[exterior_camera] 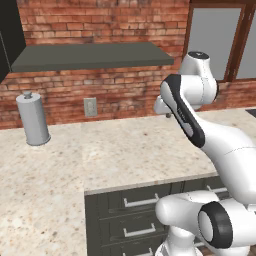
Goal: Take the tongs from the drawer on the right and place them on the dining counter next to the tray containing the kebab skewer.
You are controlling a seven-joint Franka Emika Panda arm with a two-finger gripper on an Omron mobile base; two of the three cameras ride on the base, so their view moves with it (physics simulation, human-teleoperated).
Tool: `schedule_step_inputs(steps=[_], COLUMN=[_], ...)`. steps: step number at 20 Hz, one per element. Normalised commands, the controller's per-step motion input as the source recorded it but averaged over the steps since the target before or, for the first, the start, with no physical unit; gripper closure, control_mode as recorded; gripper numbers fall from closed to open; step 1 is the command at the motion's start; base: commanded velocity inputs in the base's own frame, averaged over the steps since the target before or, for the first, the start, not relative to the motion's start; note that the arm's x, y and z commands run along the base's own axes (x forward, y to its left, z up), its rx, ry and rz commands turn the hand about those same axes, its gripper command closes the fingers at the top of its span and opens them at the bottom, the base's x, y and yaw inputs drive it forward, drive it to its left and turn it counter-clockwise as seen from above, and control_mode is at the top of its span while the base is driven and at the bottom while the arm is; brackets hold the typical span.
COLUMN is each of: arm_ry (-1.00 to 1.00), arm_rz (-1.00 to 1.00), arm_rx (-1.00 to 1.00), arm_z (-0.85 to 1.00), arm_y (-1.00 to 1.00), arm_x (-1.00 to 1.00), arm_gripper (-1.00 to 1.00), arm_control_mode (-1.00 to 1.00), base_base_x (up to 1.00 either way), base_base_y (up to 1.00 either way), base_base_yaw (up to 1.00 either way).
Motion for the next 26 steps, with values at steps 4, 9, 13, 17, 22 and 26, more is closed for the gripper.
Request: schedule_step_inputs(steps=[4,9,13,17,22,26], arm_ry=[0.0,-0.01,-0.02,-0.01,0.0,0.0], arm_rz=[0.0,0.0,-0.02,-0.19,-0.25,-0.26], arm_rx=[0.0,0.0,0.0,0.0,0.06,0.05], arm_z=[-0.02,-0.38,-0.17,-0.05,-0.02,-0.09], arm_y=[-0.02,-0.15,-0.01,-0.01,-0.22,-0.37], arm_x=[-0.21,-0.31,-0.51,-0.46,-0.22,-0.12], arm_gripper=[-1.0,-1.0,-1.0,-1.0,-1.0,-1.0], arm_control_mode=[-1.0,-1.0,-1.0,-1.0,-1.0,-1.0], base_base_x=[0.0,0.0,0.0,0.0,0.0,0.0], base_base_y=[0.0,0.0,0.0,0.0,0.0,0.0], base_base_yaw=[0.0,0.0,0.0,0.0,0.0,0.0])
